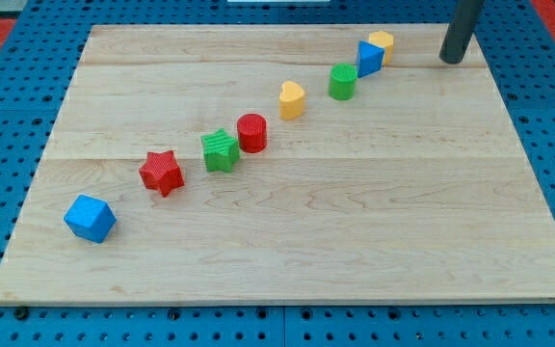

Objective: Separate the blue triangle from the yellow hexagon

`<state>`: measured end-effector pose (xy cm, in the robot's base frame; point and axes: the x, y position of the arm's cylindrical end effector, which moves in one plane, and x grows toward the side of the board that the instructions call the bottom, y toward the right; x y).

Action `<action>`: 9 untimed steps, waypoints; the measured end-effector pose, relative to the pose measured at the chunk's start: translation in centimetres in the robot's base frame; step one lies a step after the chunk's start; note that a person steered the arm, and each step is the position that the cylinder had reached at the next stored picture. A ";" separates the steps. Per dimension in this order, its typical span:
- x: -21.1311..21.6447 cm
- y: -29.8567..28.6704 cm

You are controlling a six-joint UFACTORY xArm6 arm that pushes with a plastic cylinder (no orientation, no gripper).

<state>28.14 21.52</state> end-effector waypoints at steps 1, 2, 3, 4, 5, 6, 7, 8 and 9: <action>-2.2 -6.7; -1.1 -11.3; 0.2 -12.8; 0.8 -16.3; 2.4 -20.5; 2.0 -21.3; 2.0 -21.4; 2.7 -20.9; 3.7 -27.3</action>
<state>31.79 -5.82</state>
